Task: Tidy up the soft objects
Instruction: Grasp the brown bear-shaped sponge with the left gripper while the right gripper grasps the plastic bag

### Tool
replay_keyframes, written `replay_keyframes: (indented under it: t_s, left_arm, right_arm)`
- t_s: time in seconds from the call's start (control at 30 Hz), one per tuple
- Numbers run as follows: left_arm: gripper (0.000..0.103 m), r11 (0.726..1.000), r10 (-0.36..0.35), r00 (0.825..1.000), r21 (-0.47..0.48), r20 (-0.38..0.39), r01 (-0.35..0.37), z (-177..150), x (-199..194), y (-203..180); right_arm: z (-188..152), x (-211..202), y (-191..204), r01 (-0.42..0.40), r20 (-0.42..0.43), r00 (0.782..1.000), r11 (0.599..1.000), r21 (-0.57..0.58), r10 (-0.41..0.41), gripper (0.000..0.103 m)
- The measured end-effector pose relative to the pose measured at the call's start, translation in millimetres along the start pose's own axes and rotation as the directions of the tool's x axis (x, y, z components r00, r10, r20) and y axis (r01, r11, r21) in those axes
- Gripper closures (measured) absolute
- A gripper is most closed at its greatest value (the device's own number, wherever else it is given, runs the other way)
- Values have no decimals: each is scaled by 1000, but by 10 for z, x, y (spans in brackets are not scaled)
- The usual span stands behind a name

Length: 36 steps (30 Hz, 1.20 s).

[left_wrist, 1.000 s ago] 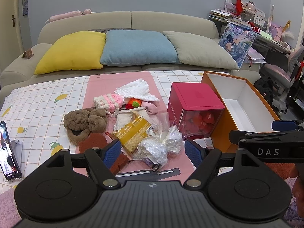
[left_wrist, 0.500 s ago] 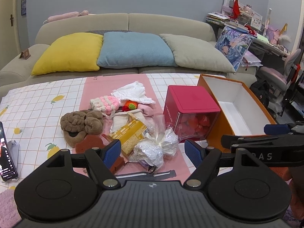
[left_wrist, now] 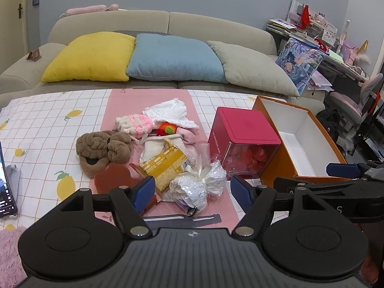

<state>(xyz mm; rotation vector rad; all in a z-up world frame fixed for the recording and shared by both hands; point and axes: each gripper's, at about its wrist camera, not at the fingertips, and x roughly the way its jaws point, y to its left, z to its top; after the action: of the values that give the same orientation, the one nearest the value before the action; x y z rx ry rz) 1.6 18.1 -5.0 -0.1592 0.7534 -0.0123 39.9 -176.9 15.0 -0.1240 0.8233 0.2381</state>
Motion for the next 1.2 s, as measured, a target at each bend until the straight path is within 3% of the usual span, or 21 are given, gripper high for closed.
replay_keyframes:
  t_s: [0.13, 0.43, 0.63, 0.77, 0.9, 1.0, 1.2]
  left_arm:
    - [19, 1000, 1, 1000, 0, -30, -1, 7, 65, 51]
    - [28, 998, -56, 995, 3, -84, 56, -5, 338, 290]
    - [28, 998, -54, 993, -29, -108, 51, -62, 542, 464]
    - [28, 999, 10, 991, -43, -135, -16, -86, 681, 590]
    - [27, 983, 95, 981, -140, -170, -119, -88, 843, 805]
    - [20, 963, 118, 973, -215, -196, -160, -89, 952, 936]
    - [16, 943, 153, 958, -253, -243, -214, -97, 1169, 967]
  right_arm:
    - [14, 64, 5, -23, -12, 1000, 1000, -6, 23, 3]
    - [119, 431, 185, -107, -14, 994, 990, -94, 106, 27]
    - [117, 758, 295, -160, -58, 986, 982, -105, 155, 31]
    - [97, 951, 353, -195, -98, 977, 978, -67, 189, 32]
    - [131, 1109, 385, -216, -125, 968, 976, 30, 218, 30]
    - [148, 1225, 420, -209, -150, 963, 973, 96, 222, 22]
    - [128, 1484, 528, -174, -210, 957, 974, 146, 202, 22]
